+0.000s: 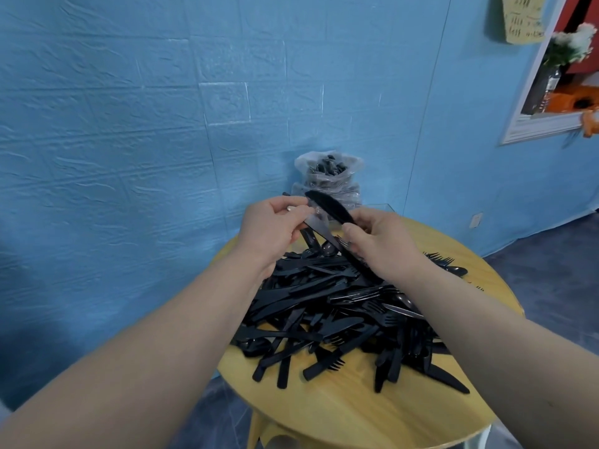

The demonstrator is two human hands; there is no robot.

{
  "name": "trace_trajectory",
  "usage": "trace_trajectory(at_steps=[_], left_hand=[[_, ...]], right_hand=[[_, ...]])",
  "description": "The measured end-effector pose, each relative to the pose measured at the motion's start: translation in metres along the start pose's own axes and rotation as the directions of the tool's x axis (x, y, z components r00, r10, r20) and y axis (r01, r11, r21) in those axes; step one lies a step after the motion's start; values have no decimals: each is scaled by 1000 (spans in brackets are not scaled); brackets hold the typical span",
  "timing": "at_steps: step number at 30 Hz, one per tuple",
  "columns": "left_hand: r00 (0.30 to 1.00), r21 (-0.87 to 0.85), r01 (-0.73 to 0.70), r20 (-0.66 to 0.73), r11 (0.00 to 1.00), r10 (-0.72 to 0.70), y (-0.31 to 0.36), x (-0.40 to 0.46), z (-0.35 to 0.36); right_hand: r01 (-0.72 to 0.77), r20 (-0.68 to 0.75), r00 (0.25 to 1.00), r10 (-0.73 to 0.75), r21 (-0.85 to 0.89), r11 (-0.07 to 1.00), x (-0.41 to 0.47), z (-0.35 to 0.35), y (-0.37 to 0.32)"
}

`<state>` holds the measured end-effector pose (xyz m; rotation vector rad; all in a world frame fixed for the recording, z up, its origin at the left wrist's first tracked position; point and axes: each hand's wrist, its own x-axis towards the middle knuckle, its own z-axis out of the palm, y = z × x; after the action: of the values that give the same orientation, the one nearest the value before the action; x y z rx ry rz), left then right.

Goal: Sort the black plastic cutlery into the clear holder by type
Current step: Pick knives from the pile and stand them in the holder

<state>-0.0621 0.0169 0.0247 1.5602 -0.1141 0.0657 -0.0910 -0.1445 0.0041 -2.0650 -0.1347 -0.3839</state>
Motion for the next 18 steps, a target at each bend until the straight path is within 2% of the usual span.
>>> trace_trajectory(at_steps=[2,4,6,10,18], left_hand=[[997,17,-26,-75,1000,27,1,6,-4],[994,22,-33,-105,999,35,2,10,-3],[997,-32,-3,-83,999,0,2,11,0],[998,-152,63,-20,986,-67,3,11,-1],[993,-315,110,71,943,-92,7,21,-7]], right_hand=[[30,-52,998,-35,-87,996,2,-4,0],[142,-13,989,-148,-216,966,1,-2,-2],[254,44,966,-256,-358,898,2,6,-1],[280,12,942,-334,-574,770,9,14,7],[305,37,947,-319,-419,856,22,24,7]])
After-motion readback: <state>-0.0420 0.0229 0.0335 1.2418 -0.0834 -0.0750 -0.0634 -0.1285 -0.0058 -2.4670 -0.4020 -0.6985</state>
